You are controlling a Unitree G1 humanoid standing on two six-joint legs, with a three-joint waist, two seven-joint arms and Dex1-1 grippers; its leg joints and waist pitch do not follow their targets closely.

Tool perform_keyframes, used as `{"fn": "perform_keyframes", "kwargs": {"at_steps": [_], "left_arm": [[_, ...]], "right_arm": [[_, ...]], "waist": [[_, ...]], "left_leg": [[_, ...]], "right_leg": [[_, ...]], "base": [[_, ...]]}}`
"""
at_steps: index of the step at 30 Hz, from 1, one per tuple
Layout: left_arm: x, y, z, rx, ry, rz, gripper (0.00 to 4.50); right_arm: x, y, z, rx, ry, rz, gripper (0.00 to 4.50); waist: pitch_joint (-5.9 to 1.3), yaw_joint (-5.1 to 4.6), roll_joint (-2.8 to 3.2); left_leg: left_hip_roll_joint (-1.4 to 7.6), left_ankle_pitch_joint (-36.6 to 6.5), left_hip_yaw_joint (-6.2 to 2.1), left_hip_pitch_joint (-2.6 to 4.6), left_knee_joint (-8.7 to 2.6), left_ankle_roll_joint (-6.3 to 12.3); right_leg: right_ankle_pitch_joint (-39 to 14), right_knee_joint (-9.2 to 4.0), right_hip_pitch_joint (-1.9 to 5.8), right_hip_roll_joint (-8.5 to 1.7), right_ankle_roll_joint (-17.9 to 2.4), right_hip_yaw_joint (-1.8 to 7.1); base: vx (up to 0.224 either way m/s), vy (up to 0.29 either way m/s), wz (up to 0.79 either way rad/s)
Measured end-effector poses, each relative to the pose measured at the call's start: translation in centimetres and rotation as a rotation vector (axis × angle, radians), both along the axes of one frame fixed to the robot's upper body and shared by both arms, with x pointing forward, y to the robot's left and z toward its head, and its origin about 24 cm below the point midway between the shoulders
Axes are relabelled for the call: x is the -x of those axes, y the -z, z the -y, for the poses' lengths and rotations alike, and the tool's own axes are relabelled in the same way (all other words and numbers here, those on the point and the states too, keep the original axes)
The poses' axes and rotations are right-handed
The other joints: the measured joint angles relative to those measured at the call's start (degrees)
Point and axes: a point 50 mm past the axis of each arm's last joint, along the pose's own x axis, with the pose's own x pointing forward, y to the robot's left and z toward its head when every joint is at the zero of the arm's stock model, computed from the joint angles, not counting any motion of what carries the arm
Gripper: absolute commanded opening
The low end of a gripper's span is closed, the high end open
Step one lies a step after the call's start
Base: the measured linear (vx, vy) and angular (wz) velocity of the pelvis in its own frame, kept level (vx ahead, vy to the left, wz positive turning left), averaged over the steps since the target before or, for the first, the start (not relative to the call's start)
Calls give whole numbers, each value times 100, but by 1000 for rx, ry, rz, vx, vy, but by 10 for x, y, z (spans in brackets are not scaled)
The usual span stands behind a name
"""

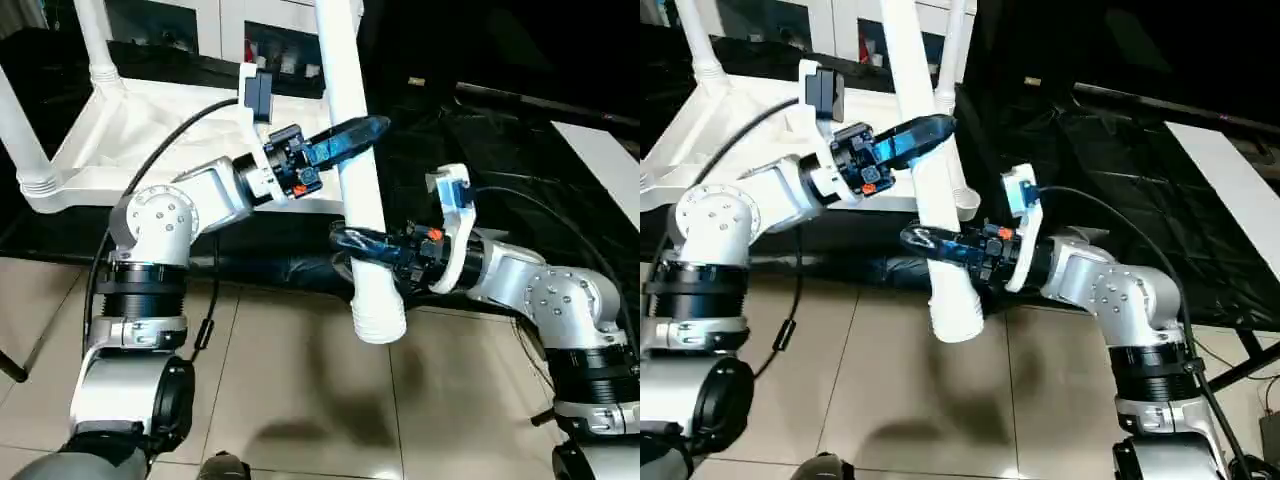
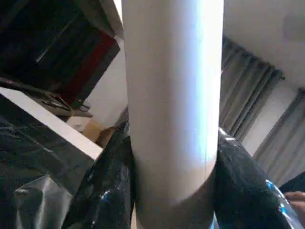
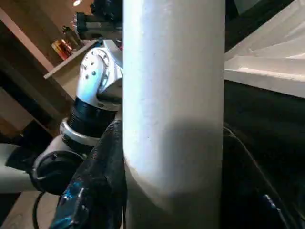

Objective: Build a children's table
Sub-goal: Move to table

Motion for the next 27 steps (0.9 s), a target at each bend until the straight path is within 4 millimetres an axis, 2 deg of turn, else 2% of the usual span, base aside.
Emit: {"fn": "perform_keyframes", "kwargs": {"at_steps": [4,9,16,19,27], "left_arm": [[1,-3,4,-106,9,107,179],[4,-6,9,-169,45,251,179],[11,-11,2,-193,170,401,177],[16,-8,-3,-211,260,419,177],[18,-4,-1,-210,342,425,177]], "right_arm": [[-2,3,-5,65,14,41,293],[-6,2,-6,119,44,96,295],[-9,-8,-5,144,13,196,295],[-5,-8,-7,139,-57,219,295],[-3,-8,-7,175,-133,282,295]], "waist": [[7,-5,13],[15,-10,37],[18,-27,43],[19,-21,44],[19,-21,44]], "left_leg": [[0,0,0,14,-9,0],[0,0,0,18,-16,0],[0,0,2,22,-19,0],[0,-1,4,22,-19,1],[2,0,9,28,-19,1]], "right_leg": [[0,-2,8,0,0,0],[0,-2,8,0,0,0],[-3,-1,8,1,-5,1],[-3,-1,8,1,-5,1],[1,5,8,1,-12,3]], "base": [[0,0,0],[0,0,0],[0,0,0],[0,0,0],[0,0,0]]}}
